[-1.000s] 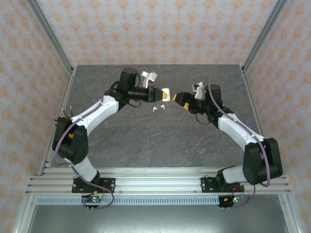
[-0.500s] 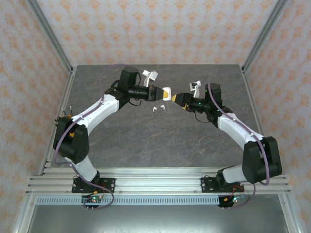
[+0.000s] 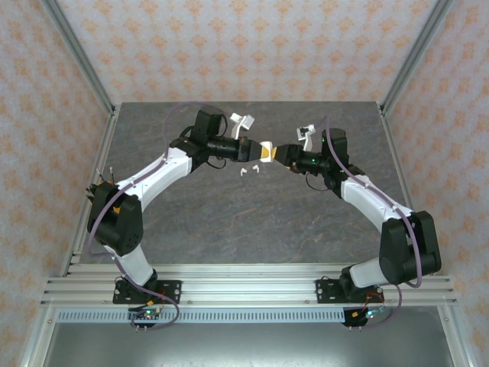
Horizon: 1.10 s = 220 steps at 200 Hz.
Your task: Insert the wireless bluetooth earbuds into the charging case
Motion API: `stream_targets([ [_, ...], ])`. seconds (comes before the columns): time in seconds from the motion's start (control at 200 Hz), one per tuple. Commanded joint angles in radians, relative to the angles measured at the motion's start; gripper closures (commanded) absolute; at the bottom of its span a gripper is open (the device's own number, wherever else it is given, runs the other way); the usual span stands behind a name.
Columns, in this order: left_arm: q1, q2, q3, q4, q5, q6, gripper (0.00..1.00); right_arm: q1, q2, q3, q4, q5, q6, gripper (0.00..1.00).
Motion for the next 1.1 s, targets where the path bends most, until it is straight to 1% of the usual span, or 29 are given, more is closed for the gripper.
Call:
stream_targets([
  [0.0,-0.018,0.009,0.043,-0.008,0.021,0.022,0.97,-0.004,0.006,0.037,0.051,-0.027,-0.008,0.57],
  [0.36,-0.021,0.007,0.052,0.033,0.012,-0.007,0.97,-0.005,0.007,0.016,0.049,-0.032,-0.019,0.71],
  [0.876,-0.025,-0.006,0.049,0.056,0.004,-0.028,0.97,-0.009,0.016,0.016,0.043,-0.016,-0.028,0.73],
  [0.986,-0.029,0.0,0.042,0.065,0.002,-0.031,0.97,-0.008,0.015,0.031,0.052,-0.03,-0.015,0.79],
  [1.096,-0.033,0.007,0.034,0.085,0.001,-0.043,0.96,-0.009,0.01,0.045,0.05,-0.041,-0.012,0.86],
])
